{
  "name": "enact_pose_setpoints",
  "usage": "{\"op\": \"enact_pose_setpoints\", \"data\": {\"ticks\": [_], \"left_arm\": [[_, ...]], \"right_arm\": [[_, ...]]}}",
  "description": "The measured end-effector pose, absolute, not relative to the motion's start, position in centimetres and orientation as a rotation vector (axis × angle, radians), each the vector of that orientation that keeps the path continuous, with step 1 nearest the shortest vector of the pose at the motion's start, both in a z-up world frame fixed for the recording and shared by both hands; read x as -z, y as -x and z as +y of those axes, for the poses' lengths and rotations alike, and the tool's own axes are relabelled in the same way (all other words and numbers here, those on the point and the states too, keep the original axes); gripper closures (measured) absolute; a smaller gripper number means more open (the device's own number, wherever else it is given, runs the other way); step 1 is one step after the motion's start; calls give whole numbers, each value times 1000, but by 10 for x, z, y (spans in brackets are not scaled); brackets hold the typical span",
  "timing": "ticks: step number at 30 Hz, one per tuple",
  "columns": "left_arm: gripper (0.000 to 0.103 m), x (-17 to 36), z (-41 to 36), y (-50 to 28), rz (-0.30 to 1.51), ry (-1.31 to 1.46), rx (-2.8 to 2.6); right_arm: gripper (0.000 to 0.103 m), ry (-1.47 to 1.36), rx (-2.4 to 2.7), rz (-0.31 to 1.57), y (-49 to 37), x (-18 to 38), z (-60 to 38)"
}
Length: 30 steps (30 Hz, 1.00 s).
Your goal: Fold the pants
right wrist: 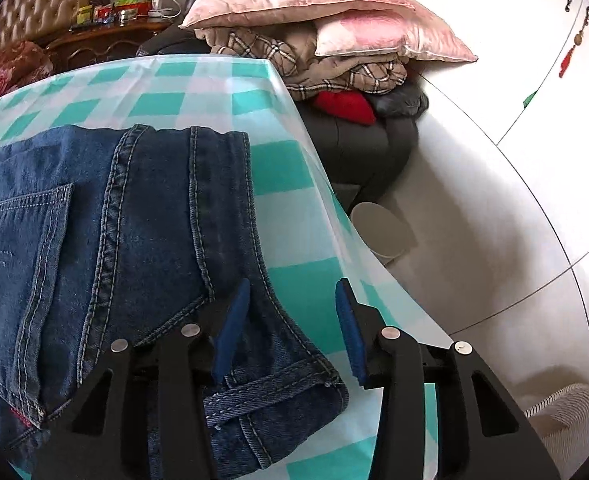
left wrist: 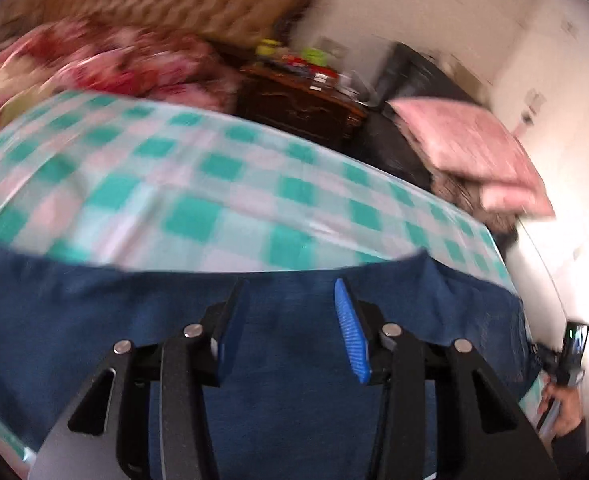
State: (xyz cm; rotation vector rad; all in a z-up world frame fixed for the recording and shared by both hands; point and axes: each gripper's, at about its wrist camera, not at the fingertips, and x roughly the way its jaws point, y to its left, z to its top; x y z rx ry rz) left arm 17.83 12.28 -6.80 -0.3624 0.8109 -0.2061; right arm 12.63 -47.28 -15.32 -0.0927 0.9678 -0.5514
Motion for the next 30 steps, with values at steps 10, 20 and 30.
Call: {"op": "enact_pose_setpoints", "data": {"ticks": [10,20,30], "left_arm": [[58,100,420,-59,717,732,-311],[57,148,474,-64,803,925,-226],[54,167,489,-70,758,1055,-108]], "right_arm": [[53,80,334,819,-128,82,-367],[50,-60,-334,954,-152,123,-118],[69,88,-324,997,-160,170,-38]]}}
